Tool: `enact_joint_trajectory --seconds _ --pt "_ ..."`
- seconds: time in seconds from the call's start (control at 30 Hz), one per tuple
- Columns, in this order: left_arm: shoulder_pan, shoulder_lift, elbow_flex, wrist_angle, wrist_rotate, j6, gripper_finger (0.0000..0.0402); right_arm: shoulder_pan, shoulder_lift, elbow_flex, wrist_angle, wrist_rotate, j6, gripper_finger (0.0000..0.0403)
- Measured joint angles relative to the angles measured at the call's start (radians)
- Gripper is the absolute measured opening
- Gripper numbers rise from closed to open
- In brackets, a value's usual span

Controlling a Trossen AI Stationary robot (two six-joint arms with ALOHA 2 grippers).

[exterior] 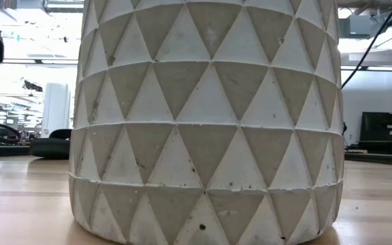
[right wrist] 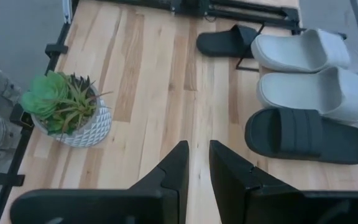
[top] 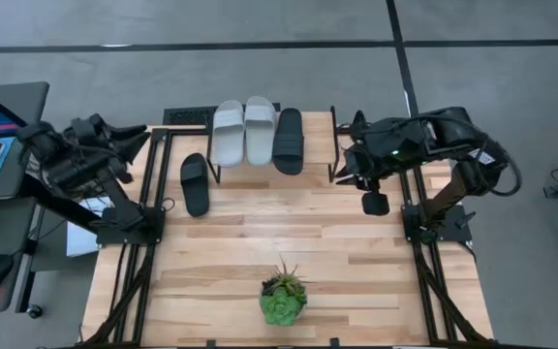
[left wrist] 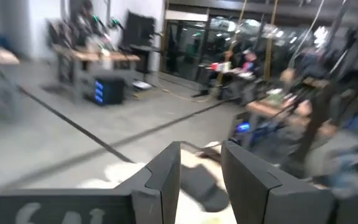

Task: Pick and place slides into the shelf
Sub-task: Put the black slide on the shelf

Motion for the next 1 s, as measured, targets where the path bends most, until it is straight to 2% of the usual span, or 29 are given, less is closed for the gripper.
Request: enact_joint_trajectory --seconds 0.1,0.2,0.4,0.57,0.77,1.0 --pt "0.062 0.0 0.0 -0.196 0.0 0.0 0.0102 0.0 0.018 -0.003 -0.001 -0.003 0.0 0.0054" --pt "0.182 0.017 0.0 -0.342 0.001 -0.01 0.0102 0.0 0.028 -0.005 0.0 -0.003 0.0 0.0054" --pt "0.525 0.082 0.0 -0.378 0.001 0.042 0.0102 0.0 0.02 -0.126 -0.001 -0.003 0.02 0.0054" --pt "0.722 0.1 0.005 -0.509 0.006 0.063 0.0102 0.0 0.001 -0.259 -0.003 -0.002 0.035 0.0054" --pt "0.834 0.1 0.005 -0.694 0.01 0.051 0.0102 -0.016 -0.001 -0.395 0.004 0.0 0.052 0.0054" --pt "0.833 0.107 0.005 -0.776 0.002 0.027 0.0102 -0.057 -0.001 -0.46 -0.001 0.0 0.062 0.0054"
